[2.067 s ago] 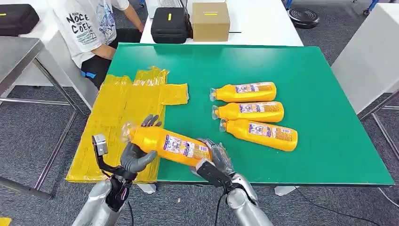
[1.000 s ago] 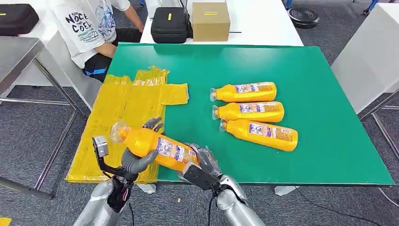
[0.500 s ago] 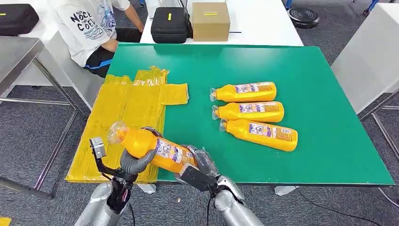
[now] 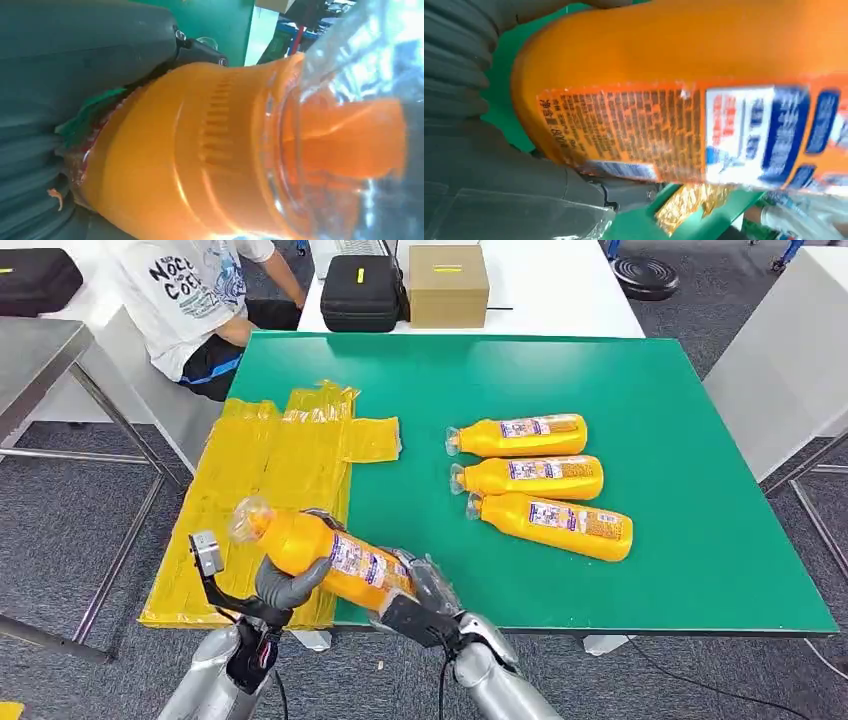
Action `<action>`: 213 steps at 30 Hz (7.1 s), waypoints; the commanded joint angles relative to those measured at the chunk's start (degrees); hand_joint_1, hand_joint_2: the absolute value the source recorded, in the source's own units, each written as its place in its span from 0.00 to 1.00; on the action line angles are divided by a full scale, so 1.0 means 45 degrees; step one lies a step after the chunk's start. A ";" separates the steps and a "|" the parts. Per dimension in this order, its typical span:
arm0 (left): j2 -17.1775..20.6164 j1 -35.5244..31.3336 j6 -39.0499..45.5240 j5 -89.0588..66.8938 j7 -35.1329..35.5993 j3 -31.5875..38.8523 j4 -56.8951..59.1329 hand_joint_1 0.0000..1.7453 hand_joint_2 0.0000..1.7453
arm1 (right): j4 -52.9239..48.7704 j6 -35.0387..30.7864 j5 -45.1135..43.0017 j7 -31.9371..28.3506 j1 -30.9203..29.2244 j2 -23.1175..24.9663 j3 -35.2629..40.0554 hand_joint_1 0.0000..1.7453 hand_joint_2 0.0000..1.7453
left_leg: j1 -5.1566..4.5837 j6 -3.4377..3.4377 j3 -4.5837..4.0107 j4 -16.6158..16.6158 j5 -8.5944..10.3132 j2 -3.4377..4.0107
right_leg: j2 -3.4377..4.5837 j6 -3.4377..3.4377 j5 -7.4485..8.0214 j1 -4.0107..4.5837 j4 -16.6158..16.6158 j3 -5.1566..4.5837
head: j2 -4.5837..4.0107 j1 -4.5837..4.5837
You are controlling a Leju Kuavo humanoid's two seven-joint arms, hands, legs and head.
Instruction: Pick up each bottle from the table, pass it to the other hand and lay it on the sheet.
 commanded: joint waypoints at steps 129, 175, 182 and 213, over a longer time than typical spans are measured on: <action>0.3685 -0.3865 0.6828 -2.0813 0.3573 -0.3686 0.4383 0.00 1.00 | -0.5992 0.1471 -0.3520 -0.1643 0.2420 -0.1253 -0.2064 0.00 0.00 | 0.0016 -0.0036 0.0058 -0.0018 -0.0006 0.0036 | 0.0030 -0.0021 -0.0004 0.0015 -0.0018 0.0060 | 0.0000 0.0005; 0.3970 -0.3106 0.8012 -1.8480 0.0385 -0.3824 -0.1713 0.00 1.00 | -0.6331 0.1456 -0.3680 -0.1572 0.2891 -0.1111 -0.2506 0.00 0.00 | 0.0019 -0.0032 0.0040 0.0002 0.0007 -0.0066 | -0.0073 -0.0016 -0.0021 0.0020 -0.0012 0.0063 | 0.0000 0.0005; 0.3996 -0.3047 0.8631 -1.8201 -0.0125 -0.3699 -0.1739 0.00 1.00 | -0.6321 0.1505 -0.3645 -0.1558 0.2899 -0.1079 -0.2560 0.00 0.00 | 0.0029 -0.0046 0.0048 0.0009 -0.0004 -0.0025 | -0.0034 -0.0028 -0.0019 0.0031 -0.0002 0.0057 | 0.0000 0.0005; 0.0437 -0.0364 1.0980 -1.0828 -0.1185 0.0639 0.0367 0.00 1.00 | -0.6046 0.0827 0.0166 0.2861 0.0918 -0.4729 -0.5496 0.00 1.00 | -0.0036 -0.0003 0.0017 -0.0002 0.0011 -0.0009 | -0.0012 0.0018 0.0014 -0.0040 -0.0019 0.0029 | 0.0000 0.0005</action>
